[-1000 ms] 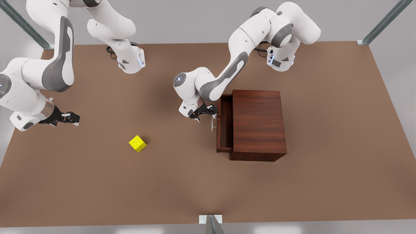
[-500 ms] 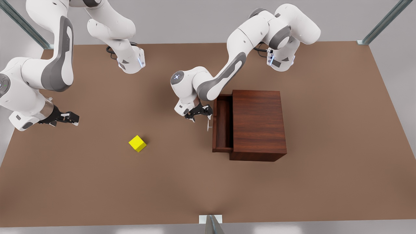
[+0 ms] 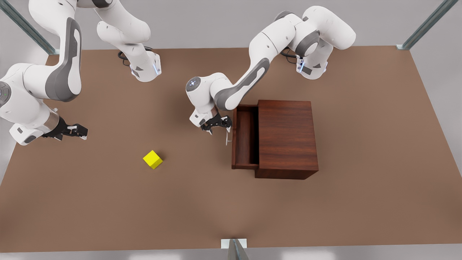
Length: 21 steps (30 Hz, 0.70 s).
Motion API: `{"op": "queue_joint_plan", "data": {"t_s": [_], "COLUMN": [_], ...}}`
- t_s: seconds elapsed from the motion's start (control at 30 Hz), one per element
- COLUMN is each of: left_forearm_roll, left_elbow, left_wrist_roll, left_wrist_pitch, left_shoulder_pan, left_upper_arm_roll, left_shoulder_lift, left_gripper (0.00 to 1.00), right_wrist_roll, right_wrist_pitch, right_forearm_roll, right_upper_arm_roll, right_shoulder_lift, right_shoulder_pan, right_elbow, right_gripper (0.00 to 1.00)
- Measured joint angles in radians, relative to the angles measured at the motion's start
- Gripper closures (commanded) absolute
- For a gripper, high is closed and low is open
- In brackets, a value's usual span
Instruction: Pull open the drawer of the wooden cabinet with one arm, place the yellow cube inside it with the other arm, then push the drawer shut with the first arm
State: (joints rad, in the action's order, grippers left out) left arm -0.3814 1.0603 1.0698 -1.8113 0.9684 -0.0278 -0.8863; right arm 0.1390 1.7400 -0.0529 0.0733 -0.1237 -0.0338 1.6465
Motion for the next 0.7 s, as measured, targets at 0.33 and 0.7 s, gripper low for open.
{"op": "queue_joint_plan", "data": {"t_s": [0.33, 0.7], "left_forearm_roll": [-0.010, 0.158], "left_elbow": [-0.050, -0.186], "left_wrist_roll": [-0.002, -0.147], "left_wrist_pitch": [0.054, 0.505], "left_shoulder_pan": [0.028, -0.467], "left_upper_arm_roll": [0.010, -0.110], "left_shoulder_lift": [0.000, 0.418], "left_gripper": [0.00, 0.00], "right_wrist_roll": [0.000, -0.048], "right_wrist_pitch": [0.000, -0.081], "right_forearm_roll": [0.000, 0.046], "right_upper_arm_roll": [0.000, -0.011], "right_shoulder_lift": [0.000, -0.077], "right_shoulder_pan": [0.000, 0.046], "right_elbow": [0.000, -0.127], "right_gripper": [0.00, 0.00]}}
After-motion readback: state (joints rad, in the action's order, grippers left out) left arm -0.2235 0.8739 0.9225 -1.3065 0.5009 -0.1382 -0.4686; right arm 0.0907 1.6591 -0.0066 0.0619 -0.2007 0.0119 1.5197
